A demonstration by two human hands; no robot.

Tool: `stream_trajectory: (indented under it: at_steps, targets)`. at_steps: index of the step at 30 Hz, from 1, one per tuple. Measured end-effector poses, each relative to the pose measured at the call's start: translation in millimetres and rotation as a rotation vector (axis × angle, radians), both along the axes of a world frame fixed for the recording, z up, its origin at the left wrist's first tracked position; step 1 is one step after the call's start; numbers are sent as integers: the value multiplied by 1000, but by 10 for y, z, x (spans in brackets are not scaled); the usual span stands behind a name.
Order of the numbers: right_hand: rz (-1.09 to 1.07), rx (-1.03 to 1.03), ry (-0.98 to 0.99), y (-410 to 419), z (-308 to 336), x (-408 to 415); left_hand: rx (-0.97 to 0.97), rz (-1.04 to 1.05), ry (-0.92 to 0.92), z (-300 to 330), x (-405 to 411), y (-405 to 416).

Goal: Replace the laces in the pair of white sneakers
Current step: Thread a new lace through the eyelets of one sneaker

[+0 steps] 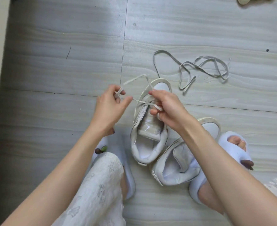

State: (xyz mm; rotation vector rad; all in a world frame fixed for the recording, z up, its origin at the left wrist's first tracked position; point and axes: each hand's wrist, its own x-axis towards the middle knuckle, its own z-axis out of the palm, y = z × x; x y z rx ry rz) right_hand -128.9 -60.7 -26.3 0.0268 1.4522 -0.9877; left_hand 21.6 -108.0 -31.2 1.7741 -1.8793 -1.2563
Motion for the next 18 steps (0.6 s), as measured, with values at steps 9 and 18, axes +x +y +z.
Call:
stream_trajectory:
  at_steps: [9, 18]
  targets:
    - [65, -51, 56, 321, 22, -149, 86, -225, -56, -109, -315, 211]
    - [837, 199, 465, 598, 260, -780, 224, -39, -60, -118, -90, 164]
